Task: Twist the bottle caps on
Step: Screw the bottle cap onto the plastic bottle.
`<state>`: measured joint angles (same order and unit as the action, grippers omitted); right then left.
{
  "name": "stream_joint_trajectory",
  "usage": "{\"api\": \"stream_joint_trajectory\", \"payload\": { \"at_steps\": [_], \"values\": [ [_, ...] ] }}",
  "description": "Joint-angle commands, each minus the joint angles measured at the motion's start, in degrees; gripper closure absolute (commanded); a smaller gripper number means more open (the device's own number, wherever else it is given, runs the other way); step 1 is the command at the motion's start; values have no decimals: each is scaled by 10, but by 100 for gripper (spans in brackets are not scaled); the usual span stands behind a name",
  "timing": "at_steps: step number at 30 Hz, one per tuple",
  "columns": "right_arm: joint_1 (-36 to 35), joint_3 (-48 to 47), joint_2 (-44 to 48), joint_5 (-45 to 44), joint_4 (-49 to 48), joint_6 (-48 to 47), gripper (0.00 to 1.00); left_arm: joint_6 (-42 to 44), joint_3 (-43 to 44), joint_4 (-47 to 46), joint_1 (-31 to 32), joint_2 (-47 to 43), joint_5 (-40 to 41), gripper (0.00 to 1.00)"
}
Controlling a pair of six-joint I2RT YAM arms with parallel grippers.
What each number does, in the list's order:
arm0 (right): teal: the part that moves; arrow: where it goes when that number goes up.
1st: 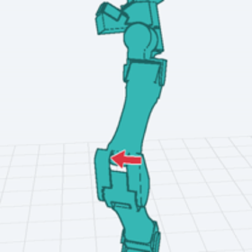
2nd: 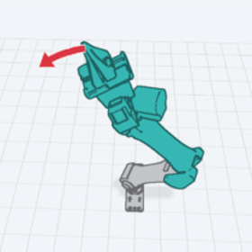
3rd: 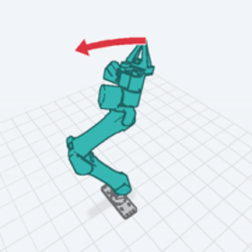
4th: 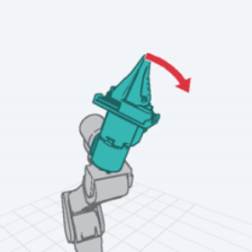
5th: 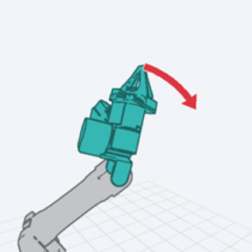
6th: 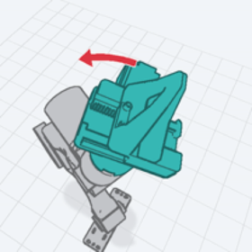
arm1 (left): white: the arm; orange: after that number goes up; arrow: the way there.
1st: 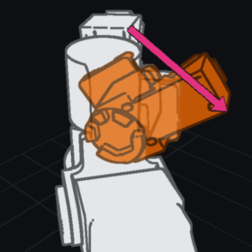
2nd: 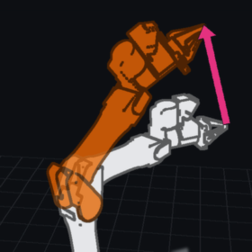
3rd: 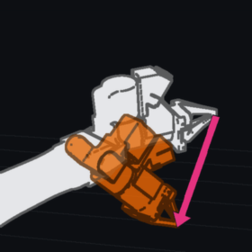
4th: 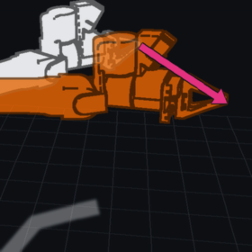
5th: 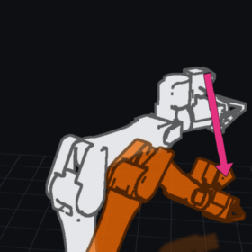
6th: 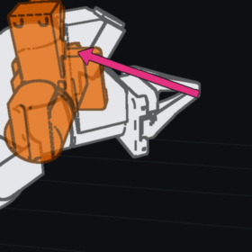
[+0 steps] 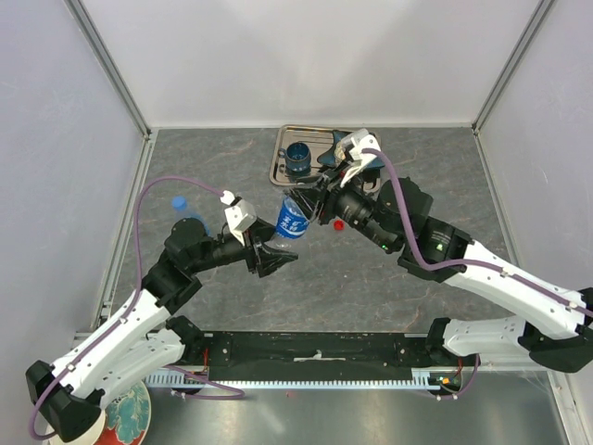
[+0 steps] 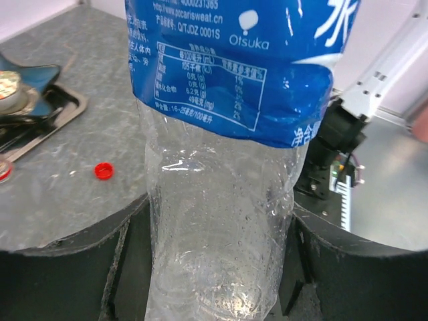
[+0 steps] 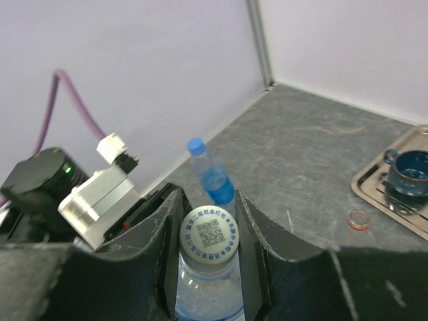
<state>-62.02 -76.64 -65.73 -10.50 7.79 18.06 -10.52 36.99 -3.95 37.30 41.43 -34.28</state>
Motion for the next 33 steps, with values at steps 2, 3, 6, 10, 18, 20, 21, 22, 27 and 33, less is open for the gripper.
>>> {"api": "stream_joint_trajectory", "payload": {
  "at_steps": [2, 3, 6, 10, 18, 20, 21, 22, 27, 33],
  "values": [
    [-78, -6, -61, -87, 114, 42, 100, 3, 70, -75, -16, 17, 193, 98],
    [-85, -9, -66, -105, 117, 40, 100, 5, 72, -73, -16, 19, 202, 98],
    [-115, -32, -89, -164, 143, 27, 100, 9, 76, -71, -17, 21, 242, 98],
    [-149, -62, -117, -245, 183, 1, 100, 9, 81, -70, -21, 24, 278, 98],
    [-200, -77, -144, -344, 210, -13, 100, -2, 88, -68, -24, 25, 288, 98],
    [-201, -77, -140, -348, 209, -12, 100, -4, 85, -64, -24, 24, 270, 98],
    [-202, -76, -131, -351, 207, -11, 100, -4, 84, -63, -24, 22, 248, 98],
    [-202, -74, -125, -349, 200, -12, 100, -5, 80, -62, -24, 20, 238, 98],
    [-199, -92, -63, -330, 198, -19, 100, 3, 52, -53, -24, 8, 195, 98],
    [-145, -131, 24, -247, 194, 26, 100, 68, 3, -25, -21, -7, 28, 98]
  ]
}}
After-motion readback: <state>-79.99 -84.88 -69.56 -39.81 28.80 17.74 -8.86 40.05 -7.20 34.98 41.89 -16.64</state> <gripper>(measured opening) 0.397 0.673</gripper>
